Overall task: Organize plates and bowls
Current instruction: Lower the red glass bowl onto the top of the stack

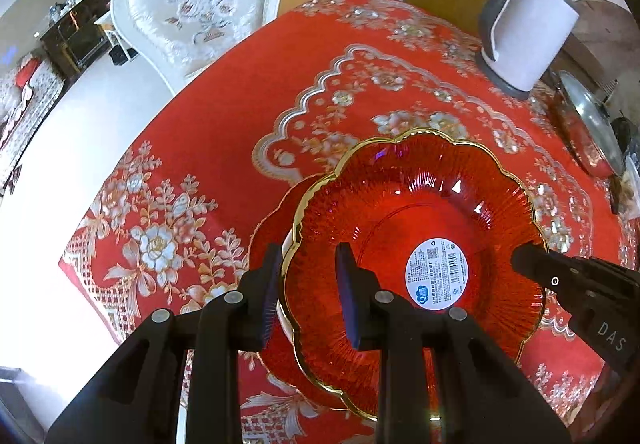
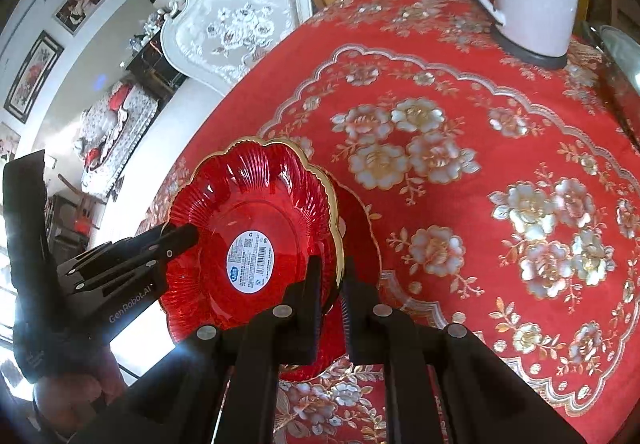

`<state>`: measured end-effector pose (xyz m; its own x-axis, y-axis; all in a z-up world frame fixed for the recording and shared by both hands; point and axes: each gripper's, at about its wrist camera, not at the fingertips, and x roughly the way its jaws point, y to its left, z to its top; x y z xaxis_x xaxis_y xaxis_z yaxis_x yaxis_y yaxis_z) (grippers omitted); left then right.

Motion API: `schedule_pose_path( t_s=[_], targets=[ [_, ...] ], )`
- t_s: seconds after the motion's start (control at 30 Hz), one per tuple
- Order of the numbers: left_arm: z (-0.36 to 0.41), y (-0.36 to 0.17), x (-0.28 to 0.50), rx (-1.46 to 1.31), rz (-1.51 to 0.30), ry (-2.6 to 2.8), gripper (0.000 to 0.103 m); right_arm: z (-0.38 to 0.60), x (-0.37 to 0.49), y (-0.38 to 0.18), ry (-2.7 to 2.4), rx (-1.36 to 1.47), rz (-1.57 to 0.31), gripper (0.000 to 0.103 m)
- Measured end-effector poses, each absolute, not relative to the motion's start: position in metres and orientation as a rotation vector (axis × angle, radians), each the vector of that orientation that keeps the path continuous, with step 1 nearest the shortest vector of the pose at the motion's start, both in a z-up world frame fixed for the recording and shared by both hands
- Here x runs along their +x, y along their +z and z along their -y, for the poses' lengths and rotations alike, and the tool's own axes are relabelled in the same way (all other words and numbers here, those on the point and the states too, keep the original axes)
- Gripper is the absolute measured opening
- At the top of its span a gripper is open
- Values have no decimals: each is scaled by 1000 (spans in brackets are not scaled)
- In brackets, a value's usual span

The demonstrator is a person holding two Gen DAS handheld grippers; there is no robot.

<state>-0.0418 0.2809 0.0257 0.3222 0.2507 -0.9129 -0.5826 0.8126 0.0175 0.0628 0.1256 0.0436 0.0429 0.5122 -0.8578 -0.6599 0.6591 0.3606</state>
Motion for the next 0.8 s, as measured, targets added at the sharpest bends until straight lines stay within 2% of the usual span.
schedule_pose_path(
  t_s=[0.8],
  targets=[
    [-295, 3, -48, -390, -1118, 598, 25, -136, 62, 21, 901, -148, -1286, 15]
  ],
)
